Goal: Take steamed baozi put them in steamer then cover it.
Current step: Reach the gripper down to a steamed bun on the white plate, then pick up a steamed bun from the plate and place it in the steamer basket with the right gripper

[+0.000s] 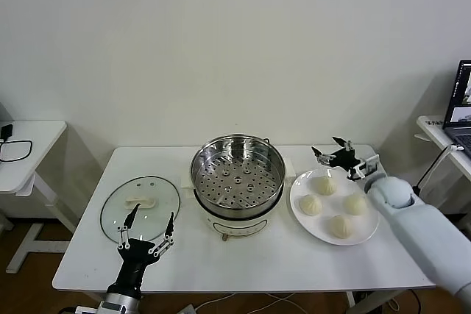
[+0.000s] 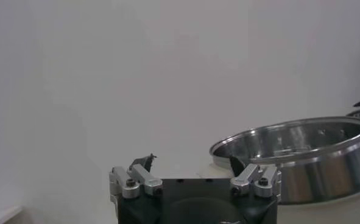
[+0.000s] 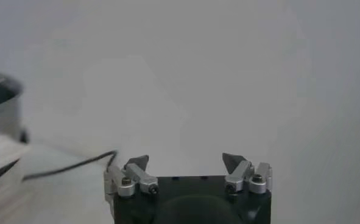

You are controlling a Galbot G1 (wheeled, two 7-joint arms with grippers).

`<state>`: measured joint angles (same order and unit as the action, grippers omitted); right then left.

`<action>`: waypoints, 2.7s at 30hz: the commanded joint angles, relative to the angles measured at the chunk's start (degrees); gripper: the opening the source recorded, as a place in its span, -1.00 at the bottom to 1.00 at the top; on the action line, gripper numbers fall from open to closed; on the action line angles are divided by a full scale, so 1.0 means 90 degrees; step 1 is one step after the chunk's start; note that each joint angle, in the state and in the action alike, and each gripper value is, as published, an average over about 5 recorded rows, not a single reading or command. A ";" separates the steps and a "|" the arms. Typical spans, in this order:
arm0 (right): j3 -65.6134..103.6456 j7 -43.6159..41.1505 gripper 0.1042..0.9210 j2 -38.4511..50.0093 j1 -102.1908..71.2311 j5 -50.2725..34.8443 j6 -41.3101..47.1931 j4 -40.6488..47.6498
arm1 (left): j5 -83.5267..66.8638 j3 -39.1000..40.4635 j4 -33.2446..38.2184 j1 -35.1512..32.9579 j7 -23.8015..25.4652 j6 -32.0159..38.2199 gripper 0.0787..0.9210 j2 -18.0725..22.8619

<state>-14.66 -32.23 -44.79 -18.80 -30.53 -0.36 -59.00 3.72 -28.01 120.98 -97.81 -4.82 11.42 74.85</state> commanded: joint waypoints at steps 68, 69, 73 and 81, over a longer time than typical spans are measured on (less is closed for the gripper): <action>-0.2162 -0.3844 0.31 -0.1279 0.2658 0.4921 -0.1455 0.2064 | -0.0016 -0.0106 0.0142 -0.0086 -0.0087 -0.0060 0.77 0.0110; -0.2318 -0.3885 0.30 -0.1117 0.2806 0.4741 -0.1566 0.1727 | -0.0016 -0.0109 0.0159 -0.0092 -0.0087 -0.0062 0.77 0.0108; -0.2910 -0.4075 0.30 -0.0631 0.3601 0.4294 -0.2373 0.0551 | -0.0020 -0.0112 0.0229 -0.0117 -0.0087 -0.0062 0.77 0.0105; -0.3618 -0.4478 0.30 -0.0861 0.5076 0.4181 -0.4209 -0.0329 | -0.0020 -0.0097 0.0300 -0.0160 -0.0098 -0.0065 0.77 0.0121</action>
<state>-42.04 -70.46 -54.45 18.09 10.03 -28.21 -52.96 3.54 -28.88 123.34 -99.23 -5.72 10.91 75.95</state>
